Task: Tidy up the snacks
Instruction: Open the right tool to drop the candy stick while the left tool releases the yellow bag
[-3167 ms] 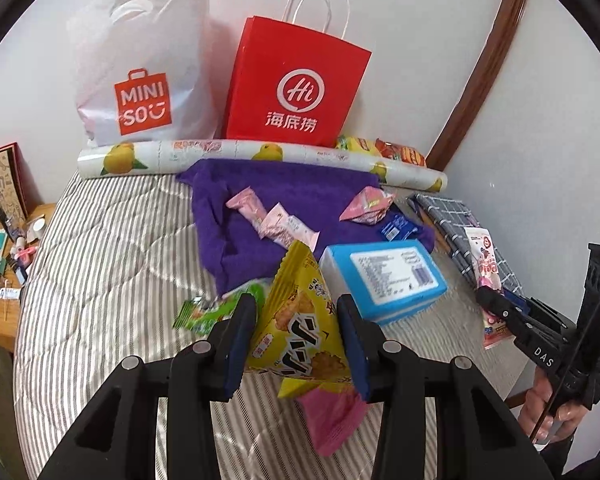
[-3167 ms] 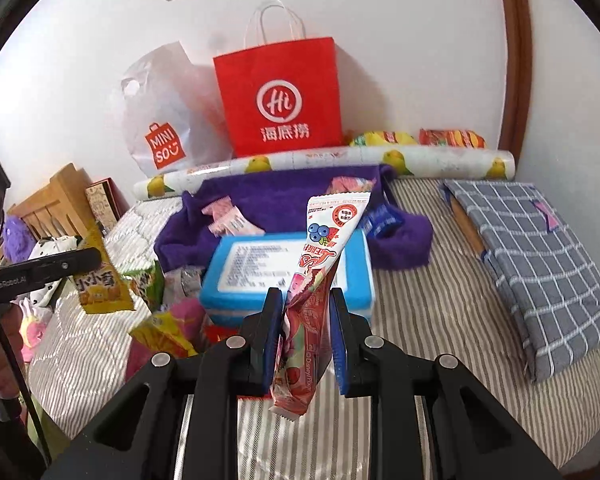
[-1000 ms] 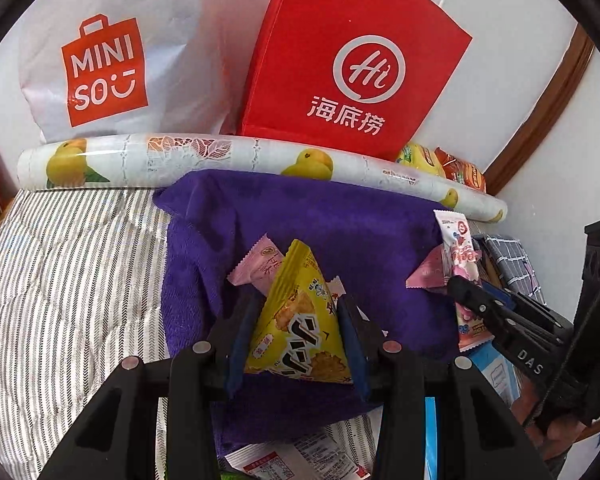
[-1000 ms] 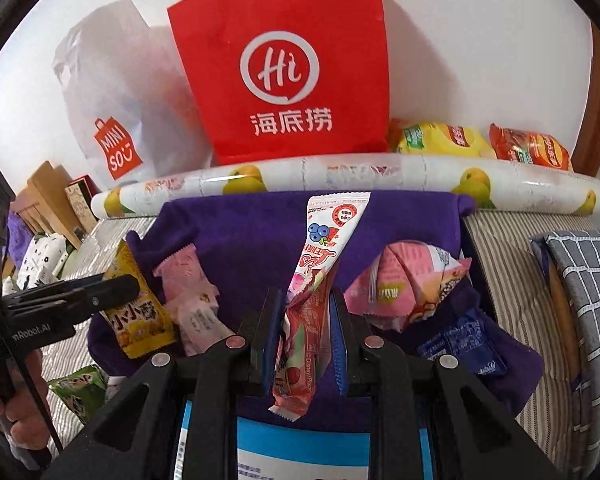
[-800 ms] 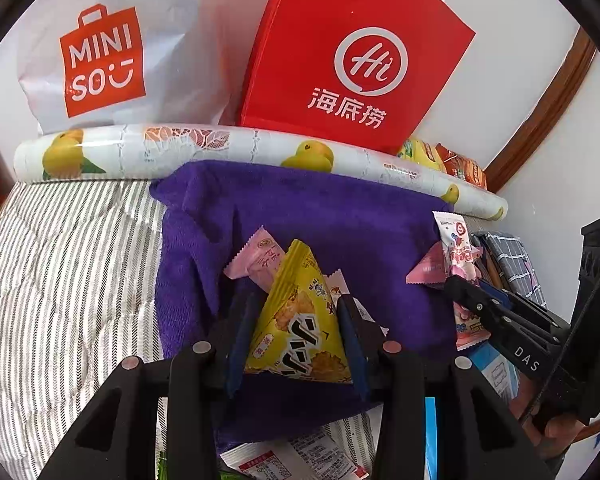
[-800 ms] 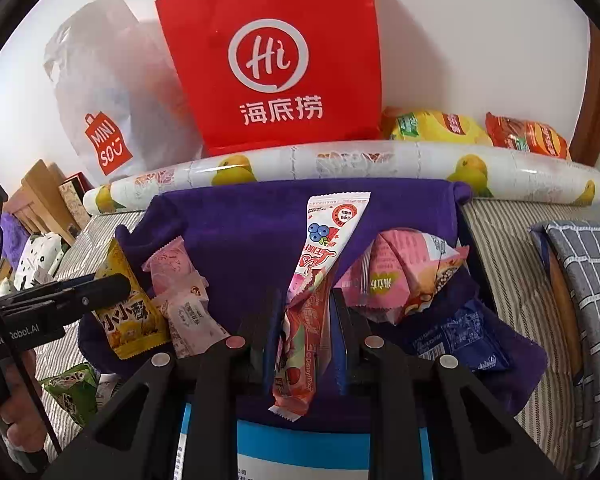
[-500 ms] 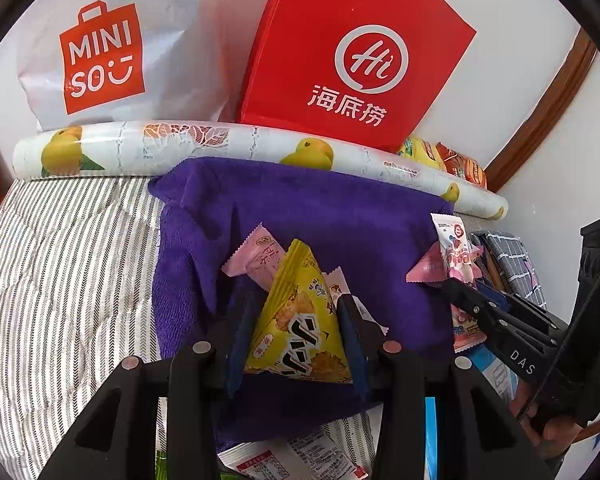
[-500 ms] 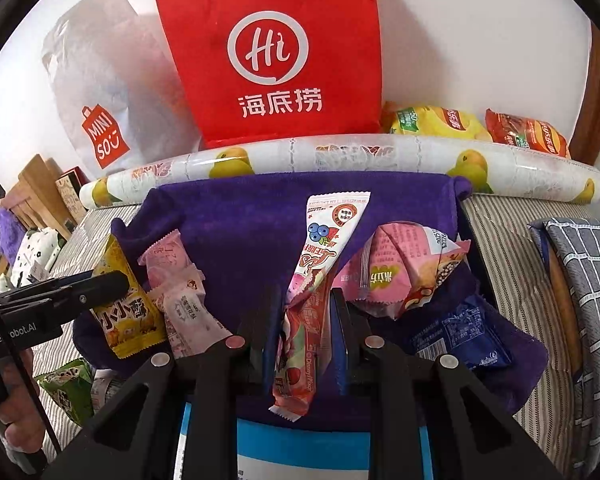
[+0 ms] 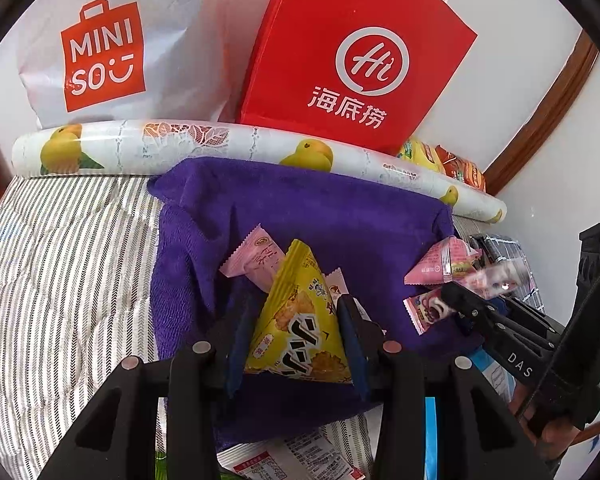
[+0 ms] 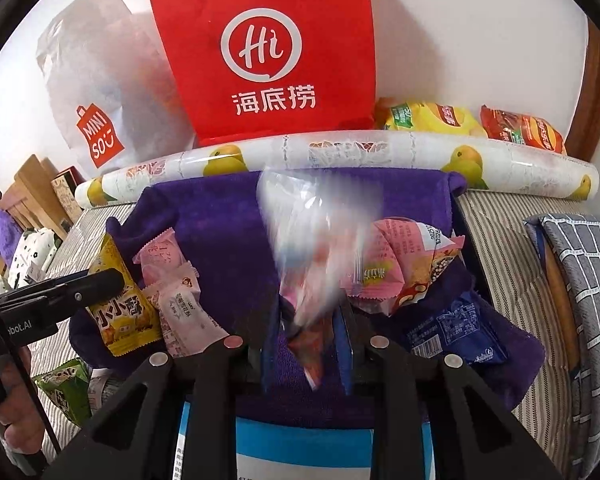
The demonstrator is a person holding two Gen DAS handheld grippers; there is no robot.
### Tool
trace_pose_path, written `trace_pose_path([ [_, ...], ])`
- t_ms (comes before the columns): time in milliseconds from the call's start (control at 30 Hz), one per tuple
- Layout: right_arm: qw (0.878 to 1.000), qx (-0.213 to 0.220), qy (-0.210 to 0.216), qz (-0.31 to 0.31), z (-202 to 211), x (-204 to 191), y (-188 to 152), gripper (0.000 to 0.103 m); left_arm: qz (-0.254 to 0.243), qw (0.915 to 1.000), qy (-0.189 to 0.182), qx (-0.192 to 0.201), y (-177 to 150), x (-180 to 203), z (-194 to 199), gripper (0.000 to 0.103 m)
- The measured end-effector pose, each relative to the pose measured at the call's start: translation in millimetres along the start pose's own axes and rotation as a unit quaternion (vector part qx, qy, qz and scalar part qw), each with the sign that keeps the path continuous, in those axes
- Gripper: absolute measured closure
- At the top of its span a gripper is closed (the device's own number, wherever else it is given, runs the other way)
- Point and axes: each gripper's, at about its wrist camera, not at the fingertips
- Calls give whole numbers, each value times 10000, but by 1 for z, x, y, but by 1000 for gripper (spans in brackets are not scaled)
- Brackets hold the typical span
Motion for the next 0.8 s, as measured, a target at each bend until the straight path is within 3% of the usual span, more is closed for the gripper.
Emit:
trace_pose_path([
  [133,10000,72,-37,42,4,-1,0,74,26,9999,-76,73,0,0,3,63],
  [400,9992,398,53,-25,17,1,3,60,-29,9993,-183,319,0,7,14,61],
  [567,9981,618,-30,-78,24,5,5,56,-5,9989,-248,393,1,8,18,46],
  [800,9961,813,67,-339,32,18,7,54,12,9988,-293,393,1,9,19,44],
])
Point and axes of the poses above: each gripper's, at about its wrist camera, not at the fingertips, and z roughly against the way its jaws point, x to its right, y to its top, and after that the axes turned 4 degrees about -y, right-handed
